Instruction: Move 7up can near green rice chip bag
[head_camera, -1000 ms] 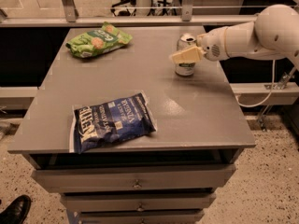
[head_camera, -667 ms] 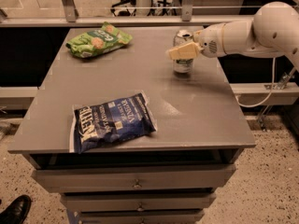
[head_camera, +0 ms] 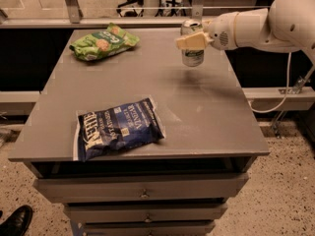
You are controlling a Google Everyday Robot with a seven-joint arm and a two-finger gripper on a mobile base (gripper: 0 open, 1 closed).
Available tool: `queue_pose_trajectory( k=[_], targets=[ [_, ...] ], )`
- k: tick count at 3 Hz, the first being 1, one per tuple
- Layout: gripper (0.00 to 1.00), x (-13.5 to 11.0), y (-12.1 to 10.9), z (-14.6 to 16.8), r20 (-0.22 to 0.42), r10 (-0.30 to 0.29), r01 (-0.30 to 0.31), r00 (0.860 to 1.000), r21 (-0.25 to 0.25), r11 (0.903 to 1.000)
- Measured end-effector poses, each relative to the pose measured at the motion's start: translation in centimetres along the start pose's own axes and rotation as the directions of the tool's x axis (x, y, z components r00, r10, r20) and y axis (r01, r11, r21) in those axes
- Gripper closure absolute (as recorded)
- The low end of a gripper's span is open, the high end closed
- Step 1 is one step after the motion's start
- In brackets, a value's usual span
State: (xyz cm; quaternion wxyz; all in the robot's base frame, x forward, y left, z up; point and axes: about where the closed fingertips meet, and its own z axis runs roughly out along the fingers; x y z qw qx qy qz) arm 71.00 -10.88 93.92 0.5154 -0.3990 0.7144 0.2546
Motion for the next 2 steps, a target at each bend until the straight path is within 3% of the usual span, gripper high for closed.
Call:
queue_pose_trajectory(
  k=[1, 2],
  targets=[
    [1.0, 0.3, 0.3, 0.6, 0.021, 0.021, -0.022, 1.0, 0.008, 0.9997],
    [1.0, -0.2, -0.9, 3.7, 0.056, 0.015, -0.016, 0.998, 0.016, 0.9997]
  ],
)
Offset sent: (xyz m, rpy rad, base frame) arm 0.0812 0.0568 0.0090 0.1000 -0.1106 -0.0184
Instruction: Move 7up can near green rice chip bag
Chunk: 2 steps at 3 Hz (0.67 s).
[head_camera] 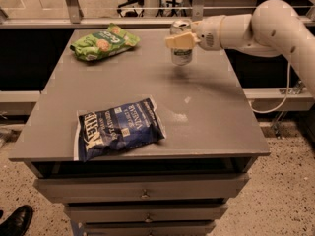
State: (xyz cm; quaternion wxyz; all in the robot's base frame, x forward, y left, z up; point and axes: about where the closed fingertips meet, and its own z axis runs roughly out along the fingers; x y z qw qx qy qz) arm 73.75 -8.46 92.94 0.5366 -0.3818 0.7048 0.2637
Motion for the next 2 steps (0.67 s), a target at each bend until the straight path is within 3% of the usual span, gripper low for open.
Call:
queue_pose_trajectory(
  k=[1, 2],
  targets=[
    [1.0, -2.4, -1.9, 4.5, 0.048, -0.026, 0.026, 0.999, 0.001, 0.9997],
    [1.0, -6.4, -1.8, 11.1, 0.108, -0.043, 0.048, 0.993, -0.045, 0.9978]
  ],
)
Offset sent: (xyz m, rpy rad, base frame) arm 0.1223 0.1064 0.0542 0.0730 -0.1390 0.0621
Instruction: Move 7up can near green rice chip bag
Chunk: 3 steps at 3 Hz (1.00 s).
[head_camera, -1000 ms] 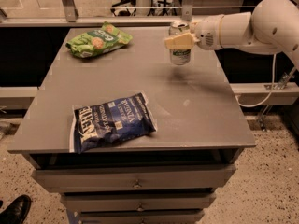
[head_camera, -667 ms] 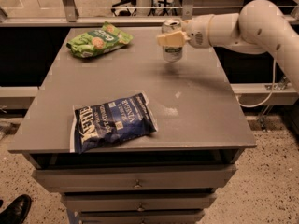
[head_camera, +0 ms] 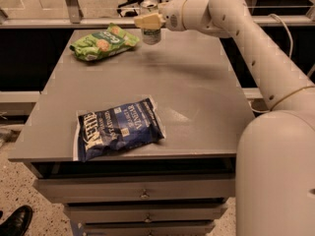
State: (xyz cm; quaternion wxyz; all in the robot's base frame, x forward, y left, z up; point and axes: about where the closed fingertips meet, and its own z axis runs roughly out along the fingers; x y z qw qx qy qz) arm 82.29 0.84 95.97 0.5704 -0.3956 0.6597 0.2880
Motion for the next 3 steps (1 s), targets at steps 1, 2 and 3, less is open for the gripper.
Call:
queue_pose_trajectory(
  k=[1, 2, 3],
  targets=[
    [1.0, -0.7, 1.1, 3.1, 0.019, 0.017, -0.016, 1.0, -0.037, 0.9992],
    [1.0, 1.0, 2.7, 4.7, 0.005, 0.064, -0.064, 0.998, -0.058, 0.9963],
    [1.0, 2.8, 3.4, 5.1, -0.012, 0.101, -0.101, 0.995, -0.057, 0.9932]
  ],
)
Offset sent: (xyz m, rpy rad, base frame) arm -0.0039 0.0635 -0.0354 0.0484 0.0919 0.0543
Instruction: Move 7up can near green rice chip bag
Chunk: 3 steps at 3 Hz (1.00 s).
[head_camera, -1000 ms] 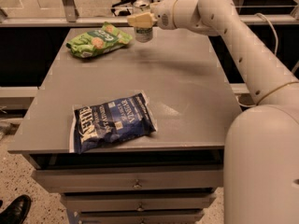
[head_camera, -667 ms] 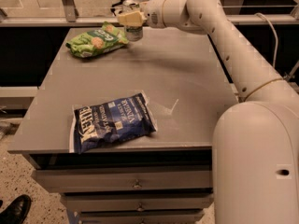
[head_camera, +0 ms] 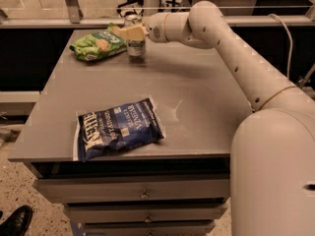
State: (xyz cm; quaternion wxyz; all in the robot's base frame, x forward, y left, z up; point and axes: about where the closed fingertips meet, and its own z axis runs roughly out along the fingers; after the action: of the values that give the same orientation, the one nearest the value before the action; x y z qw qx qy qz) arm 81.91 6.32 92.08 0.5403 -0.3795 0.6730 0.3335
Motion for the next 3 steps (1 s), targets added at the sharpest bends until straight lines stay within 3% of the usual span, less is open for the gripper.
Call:
queue_pose_trajectory(
  k=[1, 2, 3],
  targets=[
    [0.86, 0.89, 0.29, 0.39, 0.011, 0.029, -0.029, 1.0, -0.002, 0.9996],
    [0.55, 1.26, 0.32, 0.61, 0.03, 0.046, -0.046, 0.998, 0.002, 0.9989],
    [0.31, 1.49, 0.07, 0.46, 0.042, 0.057, -0.058, 0.997, 0.01, 0.9983]
  ],
)
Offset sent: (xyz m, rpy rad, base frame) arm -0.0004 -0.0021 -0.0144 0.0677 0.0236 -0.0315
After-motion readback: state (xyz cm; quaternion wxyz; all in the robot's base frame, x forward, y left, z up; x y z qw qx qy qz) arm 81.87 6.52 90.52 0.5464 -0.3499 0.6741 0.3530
